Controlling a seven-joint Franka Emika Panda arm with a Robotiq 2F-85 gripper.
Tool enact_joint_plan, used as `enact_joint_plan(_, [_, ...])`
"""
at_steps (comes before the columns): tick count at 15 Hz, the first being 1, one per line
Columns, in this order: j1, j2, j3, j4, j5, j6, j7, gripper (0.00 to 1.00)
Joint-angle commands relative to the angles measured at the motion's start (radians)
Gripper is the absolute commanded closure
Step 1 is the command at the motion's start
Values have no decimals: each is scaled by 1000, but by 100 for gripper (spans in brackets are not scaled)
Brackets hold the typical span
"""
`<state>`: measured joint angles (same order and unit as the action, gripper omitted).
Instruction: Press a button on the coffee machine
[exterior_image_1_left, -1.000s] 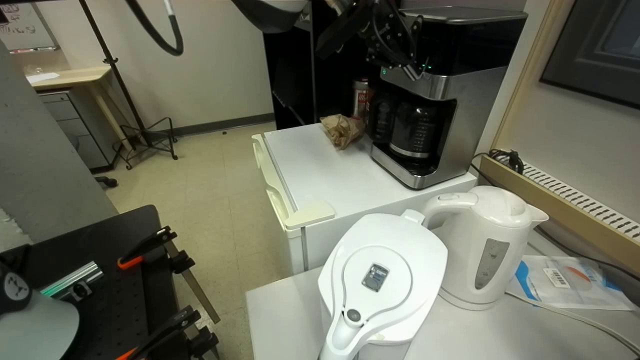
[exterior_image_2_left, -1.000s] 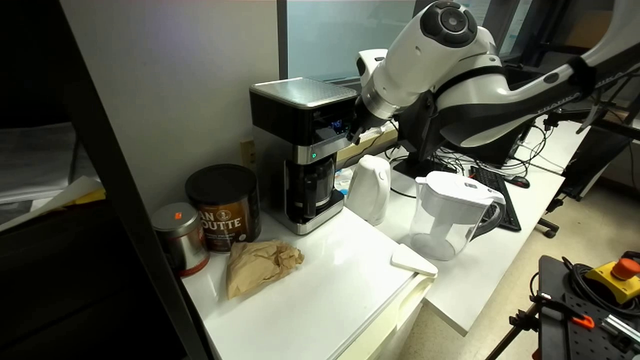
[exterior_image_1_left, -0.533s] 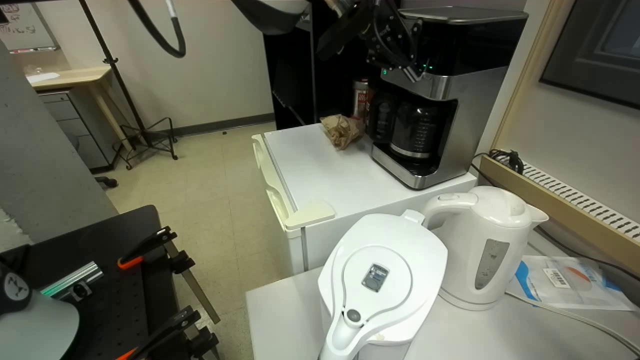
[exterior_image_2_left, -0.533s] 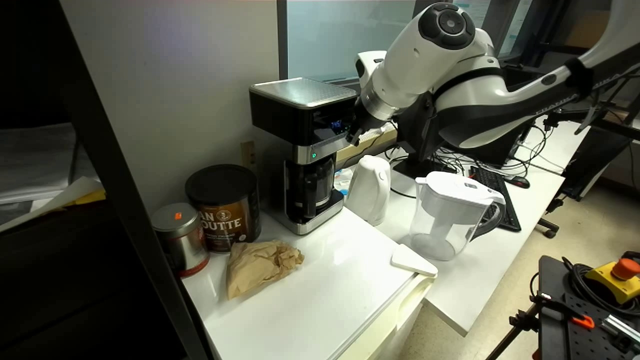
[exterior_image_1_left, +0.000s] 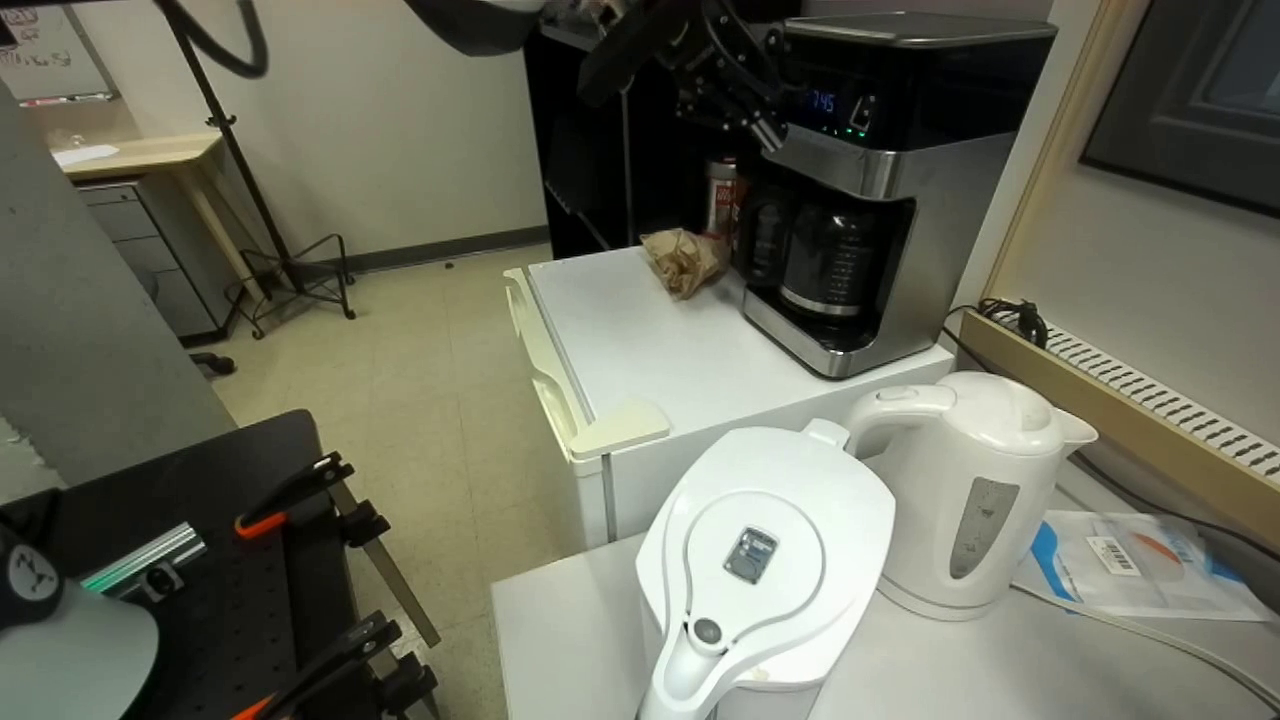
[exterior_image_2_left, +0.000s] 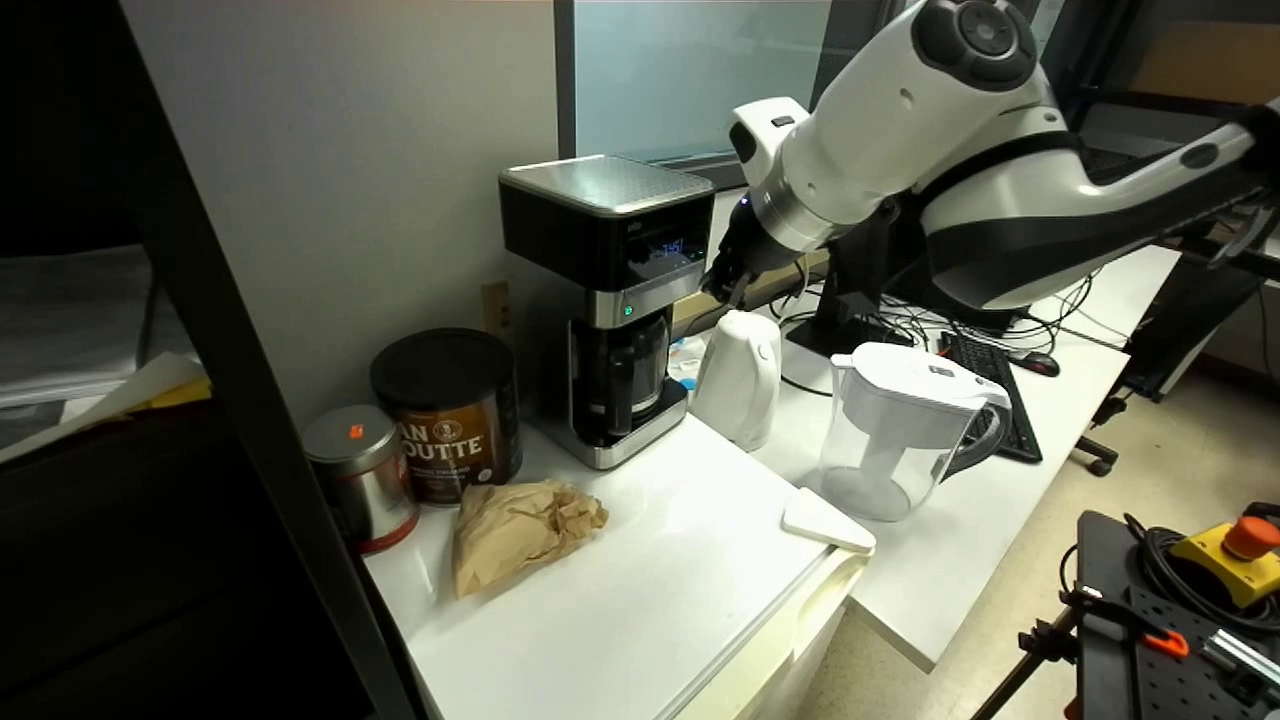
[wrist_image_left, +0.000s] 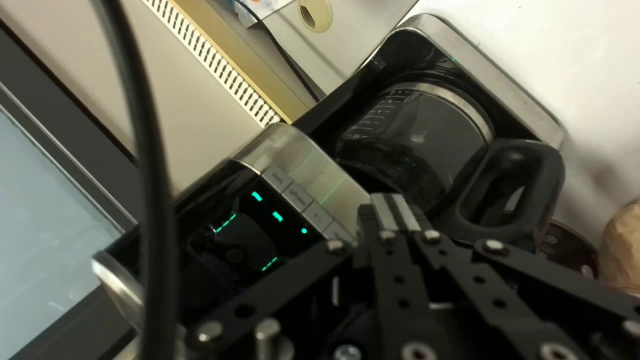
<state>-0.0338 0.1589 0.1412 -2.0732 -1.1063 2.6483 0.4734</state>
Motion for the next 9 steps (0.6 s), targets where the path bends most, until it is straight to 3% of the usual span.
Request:
enact_joint_plan(1, [0, -149, 14, -155, -30, 36, -79, 98])
enact_joint_plan(9, [8, -378, 20, -368, -61, 95, -206, 98])
